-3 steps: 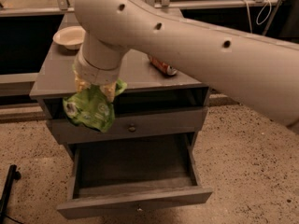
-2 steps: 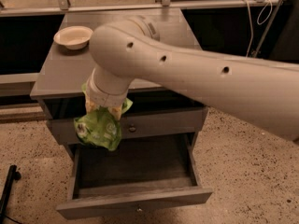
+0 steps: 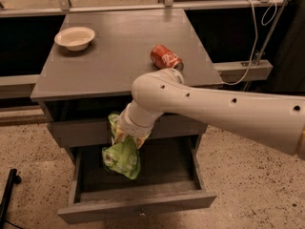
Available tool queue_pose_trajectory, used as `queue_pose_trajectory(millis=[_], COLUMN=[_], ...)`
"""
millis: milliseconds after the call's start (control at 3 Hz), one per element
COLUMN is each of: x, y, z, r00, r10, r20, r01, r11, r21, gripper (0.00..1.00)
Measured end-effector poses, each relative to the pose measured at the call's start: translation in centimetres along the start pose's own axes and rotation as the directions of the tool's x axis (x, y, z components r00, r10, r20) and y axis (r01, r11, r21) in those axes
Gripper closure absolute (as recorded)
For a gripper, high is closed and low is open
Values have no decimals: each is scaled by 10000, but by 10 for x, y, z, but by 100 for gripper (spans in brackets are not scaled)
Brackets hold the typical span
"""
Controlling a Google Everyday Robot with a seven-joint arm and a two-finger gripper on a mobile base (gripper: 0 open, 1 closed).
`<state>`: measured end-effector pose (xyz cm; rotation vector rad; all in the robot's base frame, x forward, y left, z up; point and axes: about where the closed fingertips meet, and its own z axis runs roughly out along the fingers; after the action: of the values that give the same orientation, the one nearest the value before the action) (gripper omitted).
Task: Place green rice chip bag into middle drawer
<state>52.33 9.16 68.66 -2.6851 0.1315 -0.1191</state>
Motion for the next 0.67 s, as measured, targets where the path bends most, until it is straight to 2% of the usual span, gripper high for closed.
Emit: queue_pose_trajectory(millis=[333,667], x=[-11,-12], y=[59,65], z=[32,36], r00=[9905,9885], r10=[1146,1264], r20=[754,833], r01=[-1166,-1287], r11=[9929,9914], r21=[223,226], gripper=[100,100])
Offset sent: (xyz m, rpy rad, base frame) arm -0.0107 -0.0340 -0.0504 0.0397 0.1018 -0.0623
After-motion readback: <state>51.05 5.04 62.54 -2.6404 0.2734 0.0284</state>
